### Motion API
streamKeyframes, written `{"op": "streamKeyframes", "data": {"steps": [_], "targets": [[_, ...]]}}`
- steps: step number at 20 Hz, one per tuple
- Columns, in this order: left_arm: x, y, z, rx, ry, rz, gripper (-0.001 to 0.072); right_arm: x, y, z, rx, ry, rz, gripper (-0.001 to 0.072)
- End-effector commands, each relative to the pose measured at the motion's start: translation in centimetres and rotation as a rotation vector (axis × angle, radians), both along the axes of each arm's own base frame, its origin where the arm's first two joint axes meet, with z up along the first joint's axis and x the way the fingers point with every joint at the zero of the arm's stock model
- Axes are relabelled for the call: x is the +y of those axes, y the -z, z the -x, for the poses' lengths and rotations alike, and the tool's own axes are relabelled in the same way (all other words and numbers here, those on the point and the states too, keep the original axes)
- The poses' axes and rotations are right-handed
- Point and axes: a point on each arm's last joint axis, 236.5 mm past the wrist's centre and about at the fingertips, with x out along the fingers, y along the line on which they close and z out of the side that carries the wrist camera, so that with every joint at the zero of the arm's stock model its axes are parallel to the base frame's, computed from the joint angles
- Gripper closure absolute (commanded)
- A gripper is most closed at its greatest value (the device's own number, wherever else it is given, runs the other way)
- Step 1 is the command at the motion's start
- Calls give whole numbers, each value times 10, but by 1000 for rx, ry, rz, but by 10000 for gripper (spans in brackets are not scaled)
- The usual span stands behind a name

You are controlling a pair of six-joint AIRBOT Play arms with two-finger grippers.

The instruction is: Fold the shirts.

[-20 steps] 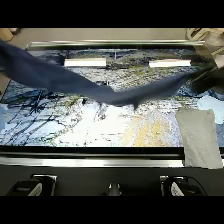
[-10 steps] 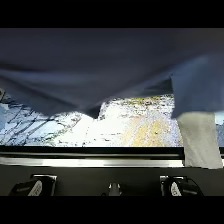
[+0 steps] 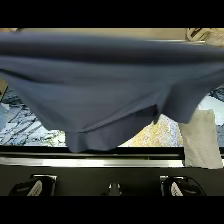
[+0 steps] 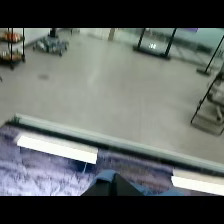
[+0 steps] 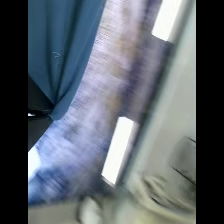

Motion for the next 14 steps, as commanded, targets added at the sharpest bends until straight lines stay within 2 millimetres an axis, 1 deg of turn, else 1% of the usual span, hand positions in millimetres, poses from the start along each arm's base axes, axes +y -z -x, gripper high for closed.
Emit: {"op": "streamKeyframes", "data": {"steps": [1,2,3,4,5,6,8,10,12,14], "targets": [[-15,127,-41,324,100,56,681,-2,140,-21,427,-24,-78,694],[-22,170,-53,402,126,98,681,-2,174,-35,467,-21,-104,694],[-28,208,-63,460,141,129,680,-1,208,-50,494,-20,-140,694],[-32,244,-74,507,146,149,680,1,237,-66,501,-14,-175,693],[-35,273,-85,533,148,158,681,1,260,-80,503,-5,-206,693],[-39,296,-98,544,147,165,680,0,279,-91,517,2,-227,693],[-43,322,-127,547,144,169,681,0,306,-116,521,17,-273,693],[-45,338,-161,521,135,180,680,-3,324,-135,506,36,-295,693],[-49,353,-190,512,128,226,681,-1,334,-148,490,48,-338,693],[-56,376,-211,550,131,270,680,8,342,-154,496,56,-409,692]]}}
